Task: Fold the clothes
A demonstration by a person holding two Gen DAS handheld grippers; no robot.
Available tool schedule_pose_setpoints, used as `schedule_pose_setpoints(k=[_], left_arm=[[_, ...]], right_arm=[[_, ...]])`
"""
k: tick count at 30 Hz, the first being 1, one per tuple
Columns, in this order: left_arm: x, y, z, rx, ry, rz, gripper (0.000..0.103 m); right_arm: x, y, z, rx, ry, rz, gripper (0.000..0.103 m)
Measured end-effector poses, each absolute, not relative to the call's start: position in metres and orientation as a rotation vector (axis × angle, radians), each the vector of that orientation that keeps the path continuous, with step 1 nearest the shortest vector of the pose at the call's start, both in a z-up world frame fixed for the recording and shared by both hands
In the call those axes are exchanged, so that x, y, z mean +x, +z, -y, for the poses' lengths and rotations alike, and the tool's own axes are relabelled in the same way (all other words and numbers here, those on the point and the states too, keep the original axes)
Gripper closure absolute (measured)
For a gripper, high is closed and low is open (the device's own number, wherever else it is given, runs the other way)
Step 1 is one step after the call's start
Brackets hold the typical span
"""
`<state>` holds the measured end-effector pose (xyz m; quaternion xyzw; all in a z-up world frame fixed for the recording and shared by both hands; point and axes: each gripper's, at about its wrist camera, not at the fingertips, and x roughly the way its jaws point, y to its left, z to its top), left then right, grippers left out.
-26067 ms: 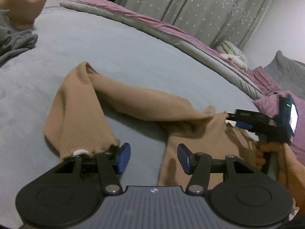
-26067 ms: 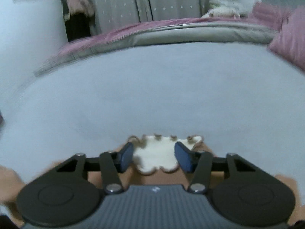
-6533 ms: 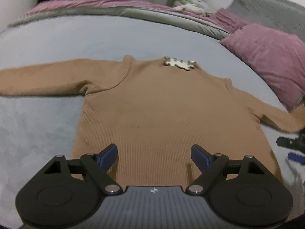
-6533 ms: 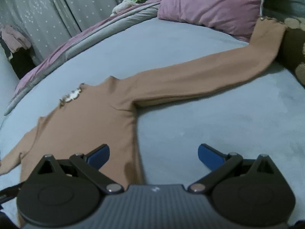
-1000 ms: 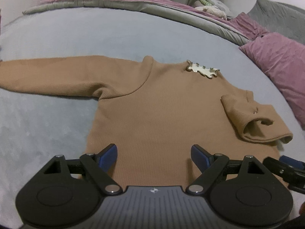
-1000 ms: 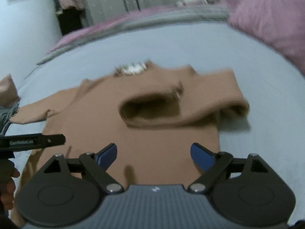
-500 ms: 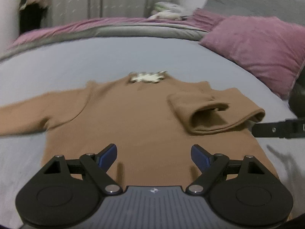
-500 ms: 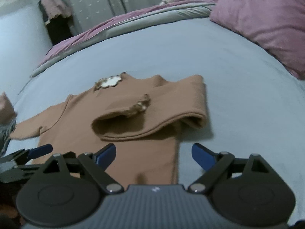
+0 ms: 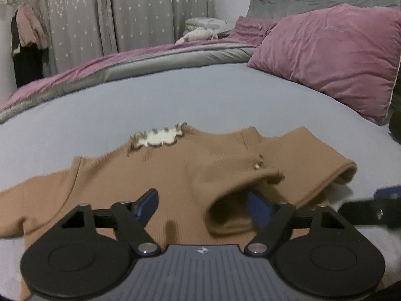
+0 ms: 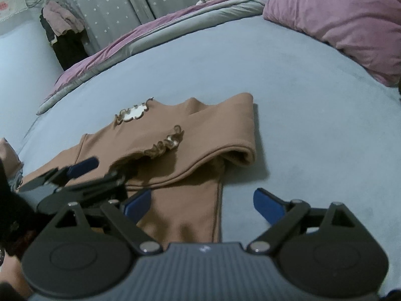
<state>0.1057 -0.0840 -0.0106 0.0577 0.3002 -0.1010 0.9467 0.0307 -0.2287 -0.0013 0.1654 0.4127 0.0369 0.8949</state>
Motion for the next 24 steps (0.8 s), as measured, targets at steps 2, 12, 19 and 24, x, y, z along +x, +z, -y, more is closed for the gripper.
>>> schedule_pose_setpoints(k=[2,12,19,24], left_arm=[[0.112,-0.011,0.085,0.108,-0.193,-0.599,0.042],[0.126,-0.012,0.027,-0.219,-0.101,-0.608,0.098],[0.122,-0.032,-0.017,-0.408,-0.073,-0.661,0.092],[0.12,-0.045,-0.029,-0.523,-0.091,-0.682,0.092]], right_arm=[[0.033,-0.005,0.226,0.334,0.073,-0.864,0.009],[0.043,-0.019,0.213,0.301,0.062,-0.9,0.008],[0.049,-0.025,0.206,0.287,0.054,-0.909,0.006],[0.051,-0.028,0.204,0.268,0.05,-0.909,0.005]])
